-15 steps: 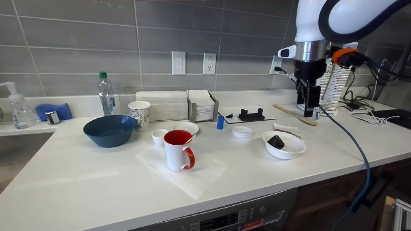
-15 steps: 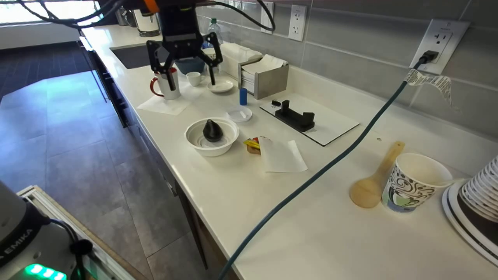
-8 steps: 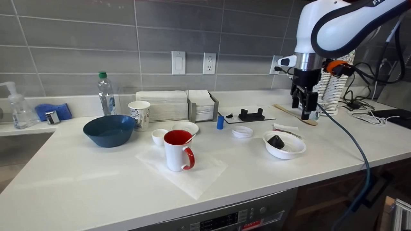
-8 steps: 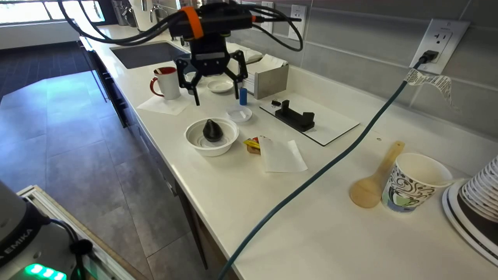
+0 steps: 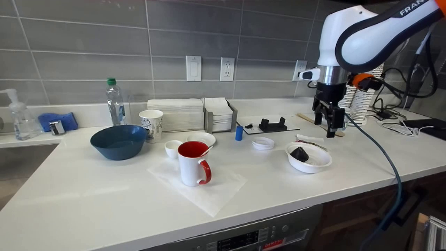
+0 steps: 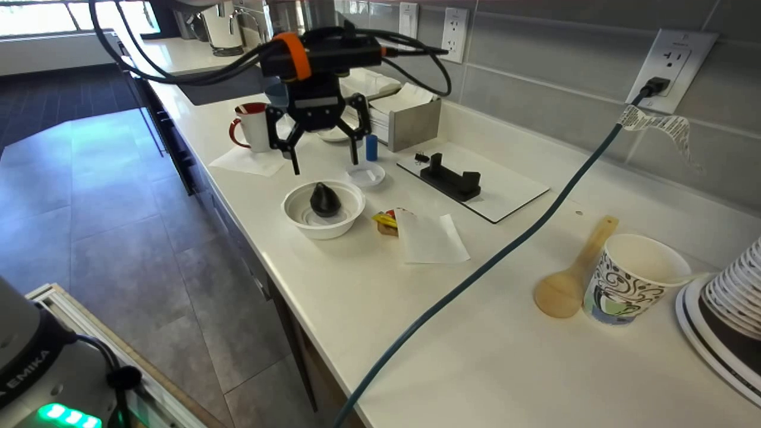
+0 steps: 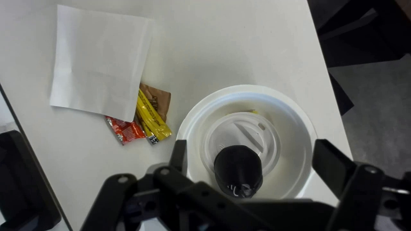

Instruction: Remove the black object and the white lid from the bowl

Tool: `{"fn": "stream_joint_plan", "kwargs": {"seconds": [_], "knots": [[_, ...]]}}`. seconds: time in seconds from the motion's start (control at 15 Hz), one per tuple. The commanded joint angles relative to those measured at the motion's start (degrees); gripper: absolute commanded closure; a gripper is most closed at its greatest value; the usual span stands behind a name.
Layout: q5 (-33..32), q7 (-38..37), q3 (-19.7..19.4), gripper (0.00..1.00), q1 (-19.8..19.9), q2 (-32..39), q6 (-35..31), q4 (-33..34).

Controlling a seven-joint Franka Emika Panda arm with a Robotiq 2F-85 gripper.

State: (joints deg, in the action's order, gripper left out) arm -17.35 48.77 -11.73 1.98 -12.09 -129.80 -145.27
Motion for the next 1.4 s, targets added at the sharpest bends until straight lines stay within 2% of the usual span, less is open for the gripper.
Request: {"fn": "stream_joint_plan", "kwargs": {"seconds": [0.0, 0.33, 0.6, 1.0, 1.33], "knots": [[2.9, 4.7, -0.2, 0.0, 0.8, 2.3, -5.3, -2.0], [10.6, 12.1, -0.8, 0.0, 0.9, 5.4, -10.9, -3.3], [15.1, 15.0, -0.2, 0.0, 1.3, 9.0, -17.4, -3.6], [22.2, 20.7, 1.6, 0.0, 2.0, 13.6, -18.8, -3.1], [24.5, 23.2, 3.2, 0.0, 3.2, 15.0, -22.3, -3.5]]}}
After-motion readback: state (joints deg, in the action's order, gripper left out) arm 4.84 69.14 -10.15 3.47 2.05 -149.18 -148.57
